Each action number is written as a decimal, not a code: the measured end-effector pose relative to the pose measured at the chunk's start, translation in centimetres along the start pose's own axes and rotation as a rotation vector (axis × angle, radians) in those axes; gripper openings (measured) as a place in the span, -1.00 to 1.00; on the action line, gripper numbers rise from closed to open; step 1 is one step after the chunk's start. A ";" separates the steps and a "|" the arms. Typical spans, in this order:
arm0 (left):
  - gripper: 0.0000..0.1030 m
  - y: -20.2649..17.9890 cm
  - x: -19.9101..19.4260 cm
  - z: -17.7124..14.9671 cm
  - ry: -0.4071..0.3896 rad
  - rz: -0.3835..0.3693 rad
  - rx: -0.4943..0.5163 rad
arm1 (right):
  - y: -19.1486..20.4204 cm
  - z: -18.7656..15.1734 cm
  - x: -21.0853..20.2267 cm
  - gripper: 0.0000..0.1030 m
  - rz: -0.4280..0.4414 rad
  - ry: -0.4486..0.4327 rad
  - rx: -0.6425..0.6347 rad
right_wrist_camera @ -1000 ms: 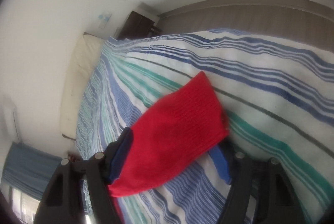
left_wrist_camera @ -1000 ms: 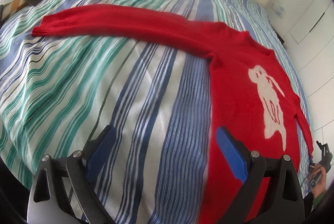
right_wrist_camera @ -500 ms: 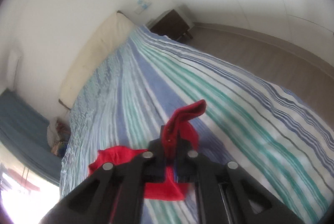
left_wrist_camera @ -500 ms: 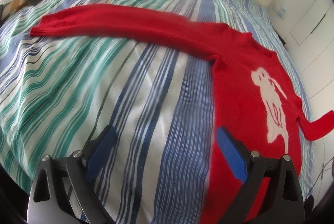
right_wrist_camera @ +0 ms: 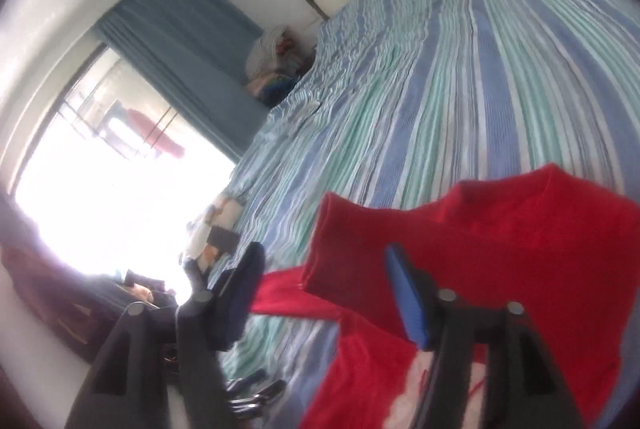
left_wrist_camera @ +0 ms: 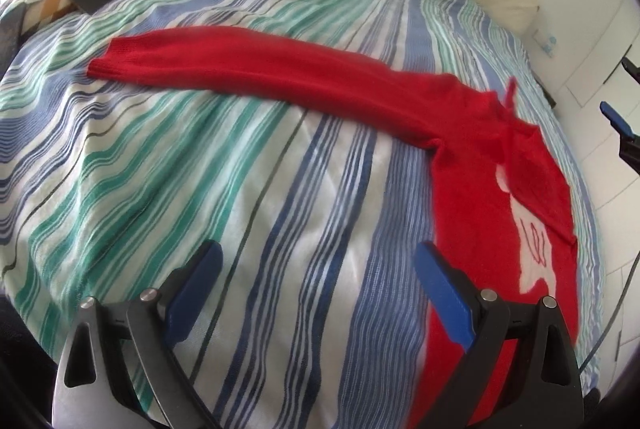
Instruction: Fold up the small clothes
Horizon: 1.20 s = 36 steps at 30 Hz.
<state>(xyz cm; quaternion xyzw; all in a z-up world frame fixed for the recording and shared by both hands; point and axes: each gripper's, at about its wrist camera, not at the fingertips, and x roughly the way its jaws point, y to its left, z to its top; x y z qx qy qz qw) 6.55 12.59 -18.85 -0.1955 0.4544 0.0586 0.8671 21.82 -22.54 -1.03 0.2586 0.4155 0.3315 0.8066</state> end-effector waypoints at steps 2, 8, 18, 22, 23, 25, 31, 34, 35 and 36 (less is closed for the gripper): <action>0.89 0.1 -0.1 0.1 -0.004 -0.006 -0.001 | -0.7 -1.6 0.3 0.34 0.010 0.002 0.014; 0.89 -0.3 0.6 0.2 0.019 -0.030 -0.018 | -7.1 -4.1 -5.4 0.34 -0.227 -0.031 0.010; 0.89 -1.2 1.2 -0.6 0.021 0.041 0.041 | -14.0 -7.5 -8.2 0.27 -0.683 0.107 -0.217; 0.89 -1.2 1.4 -0.8 0.021 0.065 0.055 | -12.2 -8.4 -5.4 0.08 -0.594 0.123 -0.326; 0.89 -1.2 1.4 -0.9 0.020 0.070 0.061 | -11.8 -8.7 -4.5 0.08 -0.610 0.140 -0.374; 0.89 -1.2 1.2 -0.9 0.018 0.073 0.069 | -11.5 -9.5 -3.4 0.08 -0.625 0.186 -0.461; 0.89 -1.4 1.8 -0.7 0.034 0.038 0.049 | -13.6 -10.4 -5.7 0.08 -0.684 0.256 -0.532; 0.89 -2.0 2.1 -0.8 0.038 0.052 0.073 | -14.7 -10.5 -5.3 0.04 -0.793 0.310 -0.599; 0.89 -2.1 2.1 -0.9 0.037 0.059 0.083 | -14.9 -10.4 -5.0 0.00 -0.810 0.318 -0.614; 0.89 -2.2 2.1 -1.0 0.037 0.064 0.090 | -15.0 -10.3 -4.7 -0.10 -0.828 0.320 -0.628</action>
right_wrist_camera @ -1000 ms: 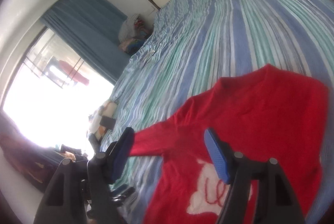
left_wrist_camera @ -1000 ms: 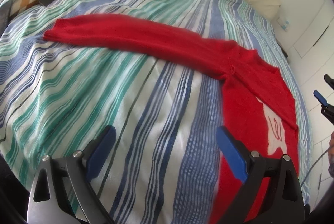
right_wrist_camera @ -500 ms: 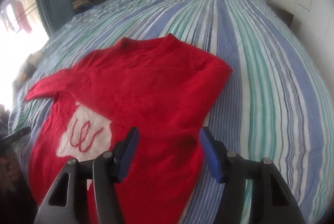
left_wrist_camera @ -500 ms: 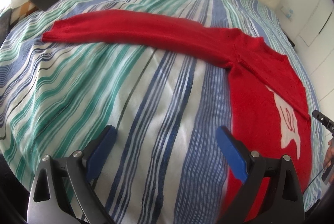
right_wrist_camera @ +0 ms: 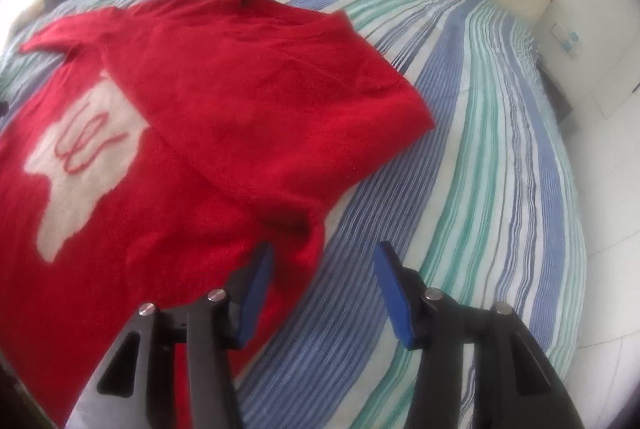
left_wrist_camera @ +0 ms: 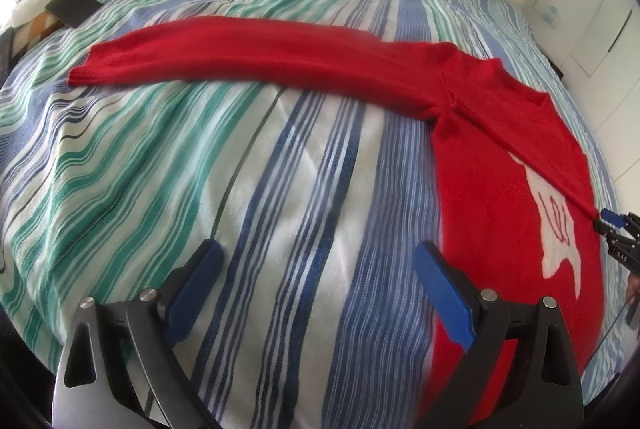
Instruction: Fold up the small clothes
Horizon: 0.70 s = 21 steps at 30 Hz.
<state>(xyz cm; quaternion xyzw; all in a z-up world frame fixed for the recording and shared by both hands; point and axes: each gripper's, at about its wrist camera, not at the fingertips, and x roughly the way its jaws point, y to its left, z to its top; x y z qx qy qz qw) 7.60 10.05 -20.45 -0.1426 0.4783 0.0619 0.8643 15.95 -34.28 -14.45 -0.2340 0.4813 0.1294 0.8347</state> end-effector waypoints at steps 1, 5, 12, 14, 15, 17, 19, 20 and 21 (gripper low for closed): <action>0.89 0.0 -0.1 -0.1 0.000 0.003 0.004 | 0.1 0.3 0.3 -0.32 -0.020 -0.006 -0.006; 0.89 0.5 -0.5 -0.2 -0.005 0.001 -0.002 | -1.2 -0.8 2.3 -0.83 -0.053 0.025 0.112; 0.89 0.1 -0.1 0.0 0.003 -0.001 0.006 | -2.4 -2.9 0.7 -0.71 0.006 -0.021 0.296; 0.89 0.0 -0.1 -0.1 0.001 -0.006 0.007 | -3.0 -3.0 -0.5 -0.70 0.028 -0.030 0.321; 0.89 0.0 -0.1 -0.1 0.001 -0.007 0.006 | -3.1 -2.8 -1.2 -0.70 0.036 -0.045 0.320; 0.89 0.0 0.0 -0.1 0.004 -0.003 0.005 | -3.1 -2.0 -2.6 -0.70 0.069 -0.084 0.313; 0.89 -0.1 0.2 -0.2 0.009 0.008 0.012 | -2.8 -0.6 -3.1 -0.70 0.114 -0.112 0.306; 0.89 -0.2 0.3 -0.3 0.012 0.014 0.020 | -2.5 0.1 -3.1 -0.70 0.125 -0.121 0.300; 0.89 -0.3 0.5 -0.4 0.018 0.022 0.031 | -2.1 0.7 -2.7 -0.70 0.142 -0.122 0.299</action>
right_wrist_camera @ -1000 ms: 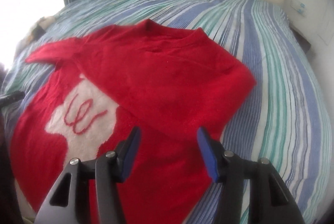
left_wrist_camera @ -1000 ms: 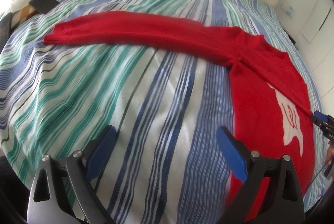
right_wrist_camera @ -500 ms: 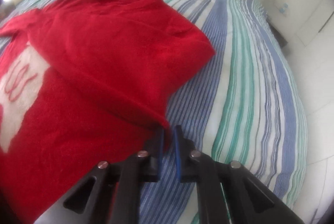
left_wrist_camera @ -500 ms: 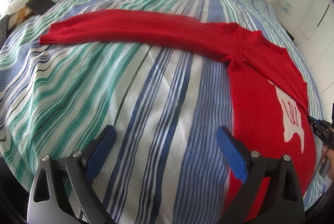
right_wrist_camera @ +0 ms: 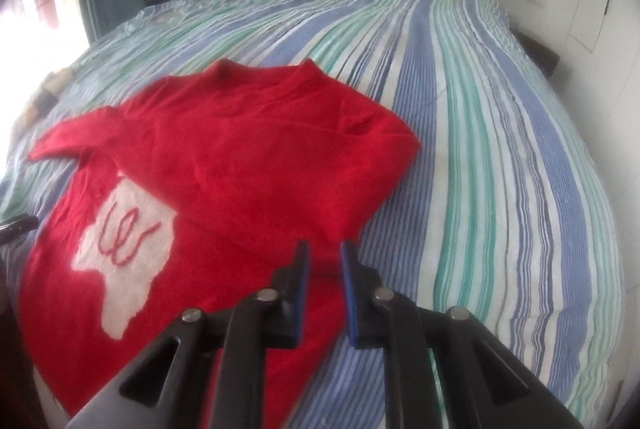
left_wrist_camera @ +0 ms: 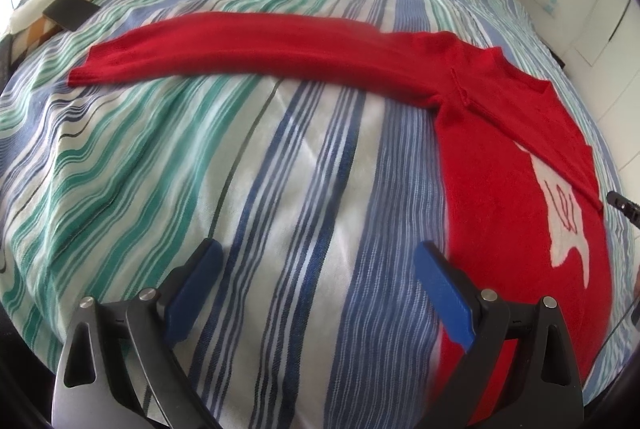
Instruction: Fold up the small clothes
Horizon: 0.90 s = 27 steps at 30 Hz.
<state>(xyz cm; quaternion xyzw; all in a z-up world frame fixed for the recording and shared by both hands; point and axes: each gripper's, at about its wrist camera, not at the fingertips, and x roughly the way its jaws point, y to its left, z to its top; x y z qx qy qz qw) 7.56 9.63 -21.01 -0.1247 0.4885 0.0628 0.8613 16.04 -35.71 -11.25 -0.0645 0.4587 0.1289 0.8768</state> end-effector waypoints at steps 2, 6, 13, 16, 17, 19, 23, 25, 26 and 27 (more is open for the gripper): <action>0.90 -0.2 0.2 -0.2 0.009 0.015 0.023 | 0.3 0.1 2.0 -0.70 0.025 0.054 0.021; 0.96 -0.3 0.3 -0.4 0.018 0.017 0.042 | -0.8 -2.2 4.7 -0.75 -0.006 0.175 0.085; 0.99 -0.6 1.0 -0.2 0.037 0.038 0.040 | 0.3 -5.0 -3.1 -0.04 -0.157 0.073 0.095; 0.99 -0.9 1.1 -0.4 0.035 0.051 0.065 | 1.3 -6.5 -6.3 0.29 -0.205 0.027 0.130; 0.99 -0.9 1.1 -0.5 0.034 0.054 0.069 | 1.5 -7.0 -6.9 0.33 -0.221 0.023 0.136; 0.99 -1.0 1.1 -0.6 0.031 0.060 0.071 | 2.0 -7.7 -7.8 0.39 -0.249 0.026 0.142; 0.99 -1.3 1.2 -0.8 0.027 0.082 0.084 | 2.9 -8.7 -8.5 0.47 -0.296 0.043 0.179; 0.99 -1.4 1.2 -0.9 0.025 0.089 0.092 | 2.9 -9.1 -8.8 0.57 -0.301 0.035 0.220; 0.99 -1.4 1.2 -1.0 0.024 0.091 0.095 | 3.0 -9.2 -8.9 0.58 -0.313 0.032 0.233; 0.99 -1.3 1.3 -0.9 0.024 0.091 0.097 | 3.0 -9.4 -8.9 0.58 -0.329 0.032 0.237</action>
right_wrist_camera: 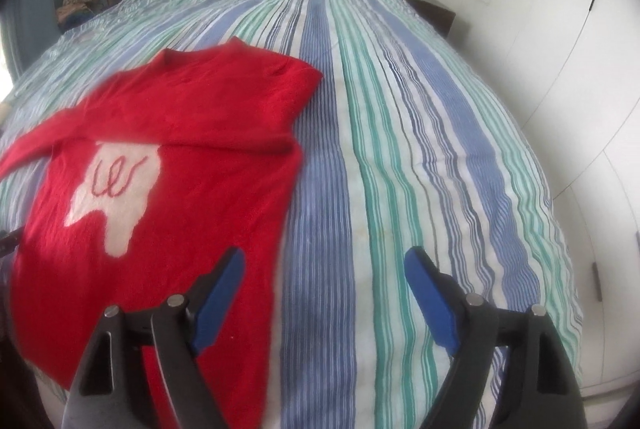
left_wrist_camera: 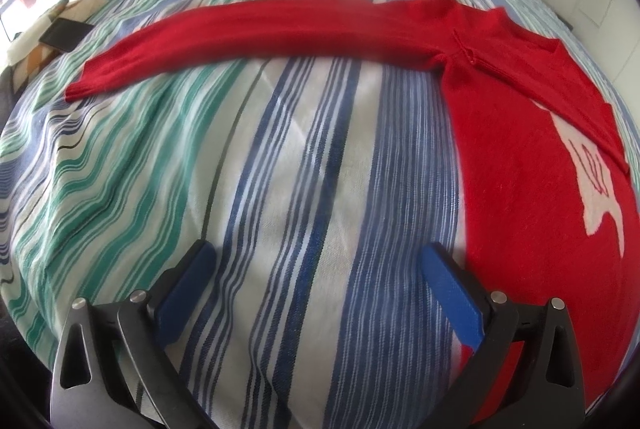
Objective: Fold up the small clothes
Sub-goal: 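Move the left gripper to the cuff of the other sleeve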
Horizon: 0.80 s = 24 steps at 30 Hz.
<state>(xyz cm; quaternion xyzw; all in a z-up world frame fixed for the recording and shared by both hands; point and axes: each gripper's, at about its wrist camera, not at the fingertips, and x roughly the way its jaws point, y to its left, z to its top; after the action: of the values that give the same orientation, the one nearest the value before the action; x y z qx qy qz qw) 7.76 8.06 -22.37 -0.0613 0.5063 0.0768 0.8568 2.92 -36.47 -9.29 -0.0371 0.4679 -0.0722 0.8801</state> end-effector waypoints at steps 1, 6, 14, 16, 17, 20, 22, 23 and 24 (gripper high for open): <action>0.99 0.0 0.0 0.0 0.001 0.000 0.004 | 0.1 -0.2 0.0 0.58 -0.015 0.002 0.001; 0.99 0.1 0.0 0.0 0.000 -0.002 0.003 | 0.6 -0.8 0.5 0.58 -0.064 0.022 -0.002; 0.99 -0.2 0.1 -0.2 -0.005 0.004 0.013 | 1.2 -1.3 0.4 0.58 -0.136 0.021 -0.031; 0.99 -0.2 0.1 -0.2 -0.006 0.006 0.015 | 1.2 -1.3 0.3 0.58 -0.154 0.018 -0.032; 0.99 -0.3 0.1 -0.2 -0.006 0.007 0.016 | 1.2 -1.4 0.2 0.58 -0.162 0.017 -0.034; 0.99 -0.3 0.1 -0.2 -0.007 0.008 0.016 | 1.2 -1.3 -0.1 0.58 -0.183 0.013 -0.042; 0.99 -0.3 0.1 -0.2 -0.009 0.009 0.018 | 1.2 -1.3 -0.3 0.58 -0.199 0.009 -0.048; 0.99 -0.4 0.1 -0.2 -0.009 0.009 0.020 | 1.2 -1.3 -0.4 0.58 -0.205 0.006 -0.050; 0.99 -0.4 0.1 -0.2 -0.010 0.009 0.021 | 1.2 -1.4 -0.5 0.58 -0.210 0.004 -0.051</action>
<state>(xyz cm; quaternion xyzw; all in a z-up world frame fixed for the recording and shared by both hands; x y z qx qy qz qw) 7.71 7.65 -22.55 -0.0496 0.5031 0.0758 0.8595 1.65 -35.21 -9.83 -0.1081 0.4651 -0.1523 0.8654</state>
